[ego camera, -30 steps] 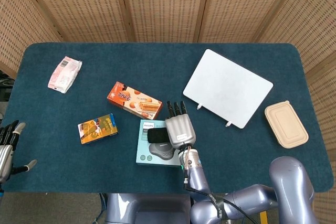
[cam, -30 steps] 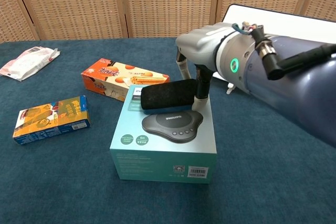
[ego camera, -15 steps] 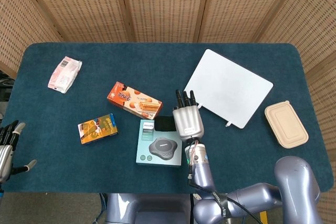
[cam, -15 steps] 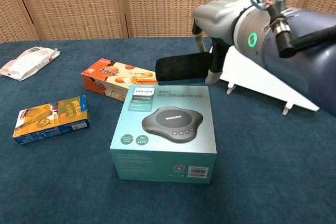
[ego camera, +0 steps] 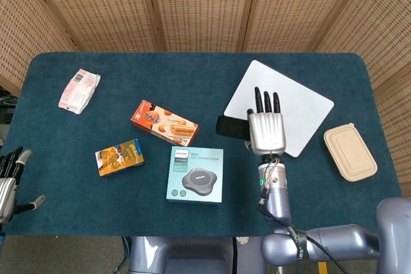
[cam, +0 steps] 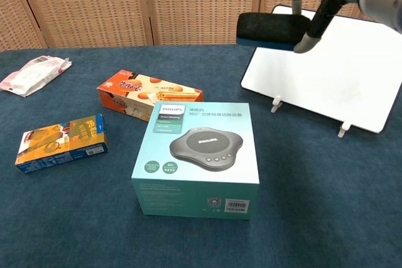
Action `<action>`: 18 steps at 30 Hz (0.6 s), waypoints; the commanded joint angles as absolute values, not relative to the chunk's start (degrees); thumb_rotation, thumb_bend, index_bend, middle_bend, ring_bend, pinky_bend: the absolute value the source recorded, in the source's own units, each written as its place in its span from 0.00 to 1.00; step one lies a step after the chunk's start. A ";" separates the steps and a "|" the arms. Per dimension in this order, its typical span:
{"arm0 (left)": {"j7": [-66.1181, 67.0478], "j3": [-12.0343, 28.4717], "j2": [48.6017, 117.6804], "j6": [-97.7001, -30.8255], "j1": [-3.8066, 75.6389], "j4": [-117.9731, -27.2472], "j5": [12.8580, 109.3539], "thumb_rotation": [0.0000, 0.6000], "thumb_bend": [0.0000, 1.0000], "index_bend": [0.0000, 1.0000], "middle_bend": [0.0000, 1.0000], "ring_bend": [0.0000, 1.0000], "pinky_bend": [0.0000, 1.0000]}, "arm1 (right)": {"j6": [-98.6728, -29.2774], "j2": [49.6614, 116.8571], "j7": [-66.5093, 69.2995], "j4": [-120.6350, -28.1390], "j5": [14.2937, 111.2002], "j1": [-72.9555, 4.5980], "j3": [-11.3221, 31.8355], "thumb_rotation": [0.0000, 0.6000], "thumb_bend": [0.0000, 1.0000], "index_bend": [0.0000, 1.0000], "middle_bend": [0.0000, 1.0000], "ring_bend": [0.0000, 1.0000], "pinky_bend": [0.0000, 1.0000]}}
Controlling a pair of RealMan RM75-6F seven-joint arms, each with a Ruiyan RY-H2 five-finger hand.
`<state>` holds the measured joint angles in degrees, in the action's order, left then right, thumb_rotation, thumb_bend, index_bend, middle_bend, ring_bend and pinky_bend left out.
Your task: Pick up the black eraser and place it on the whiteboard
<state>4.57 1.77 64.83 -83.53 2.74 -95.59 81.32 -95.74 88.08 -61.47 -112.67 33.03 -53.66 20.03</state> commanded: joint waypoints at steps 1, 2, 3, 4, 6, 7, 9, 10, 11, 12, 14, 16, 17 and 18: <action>5.03 1.67 65.05 -83.66 2.73 -95.70 81.54 1.00 0.16 0.00 0.00 0.00 0.00 | -94.19 85.09 -55.01 -110.82 37.44 -49.66 18.49 1.00 0.18 0.56 0.00 0.00 0.00; 5.16 1.63 65.11 -83.74 2.71 -95.74 81.62 1.00 0.16 0.00 0.00 0.00 0.00 | -93.92 84.81 -53.27 -110.03 38.47 -48.81 18.11 1.00 0.18 0.56 0.00 0.00 0.00; 5.27 1.61 65.15 -83.80 2.69 -95.78 81.70 1.00 0.16 0.00 0.00 0.00 0.00 | -93.69 84.66 -51.41 -109.12 39.41 -47.94 17.81 1.00 0.18 0.57 0.00 0.00 0.00; 5.38 1.57 65.21 -83.94 2.66 -95.85 81.87 1.00 0.16 0.00 0.00 0.00 0.00 | -93.80 84.71 -47.66 -107.02 40.45 -46.18 17.64 1.00 0.18 0.57 0.00 0.00 0.00; 5.47 1.57 65.29 -84.12 2.62 -95.89 82.00 1.00 0.16 0.00 0.00 0.00 0.00 | -93.13 85.54 -41.06 -102.48 43.08 -43.79 16.96 1.00 0.18 0.57 0.00 0.00 0.00; 5.52 1.57 65.34 -84.16 2.62 -95.88 82.04 1.00 0.16 0.00 0.00 0.00 0.00 | -92.83 86.13 -38.14 -100.18 44.19 -42.82 16.77 1.00 0.18 0.57 0.00 0.00 0.00; 5.71 1.52 65.52 -84.03 2.67 -95.85 82.03 1.00 0.16 0.00 0.00 0.00 0.00 | -92.13 87.58 -32.93 -95.41 46.00 -41.05 16.51 1.00 0.18 0.57 0.00 0.00 0.00; 5.86 1.49 65.61 -83.91 2.72 -95.81 82.02 1.00 0.16 0.00 0.00 0.00 0.00 | -91.79 88.19 -31.30 -93.54 46.50 -40.45 16.44 1.00 0.18 0.57 0.00 0.00 0.00; 6.03 1.45 65.71 -83.76 2.78 -95.79 82.00 1.00 0.16 0.00 0.00 0.00 0.00 | -91.39 88.77 -30.00 -91.77 46.90 -39.95 16.34 1.00 0.18 0.57 0.00 0.00 0.00; 6.26 1.40 65.86 -83.54 2.87 -95.76 81.97 1.00 0.16 0.00 0.00 0.00 0.00 | -90.84 89.51 -28.70 -89.50 47.39 -39.42 16.23 1.00 0.18 0.57 0.00 0.00 0.00; 6.53 1.34 66.07 -83.27 3.00 -95.74 81.95 1.00 0.16 0.00 0.00 0.00 0.00 | -90.30 90.67 -27.11 -86.34 48.30 -38.85 16.21 1.00 0.17 0.57 0.00 0.00 0.00; 6.83 1.32 66.29 -83.09 3.12 -95.72 81.94 1.00 0.16 0.00 0.00 0.00 0.00 | -90.34 92.27 -25.18 -82.80 49.87 -38.35 16.39 1.00 0.16 0.57 0.00 0.00 0.00; 7.02 1.29 66.41 -83.01 3.17 -95.68 81.95 1.00 0.16 0.00 0.00 0.00 0.00 | -90.58 93.11 -24.33 -81.01 50.76 -38.17 16.41 1.00 0.16 0.57 0.00 0.00 0.00; 7.19 1.29 66.52 -82.94 3.22 -95.65 81.91 1.00 0.16 0.00 0.00 0.00 0.00 | -90.62 94.03 -23.54 -79.13 51.61 -38.03 16.30 1.00 0.16 0.57 0.00 0.00 0.00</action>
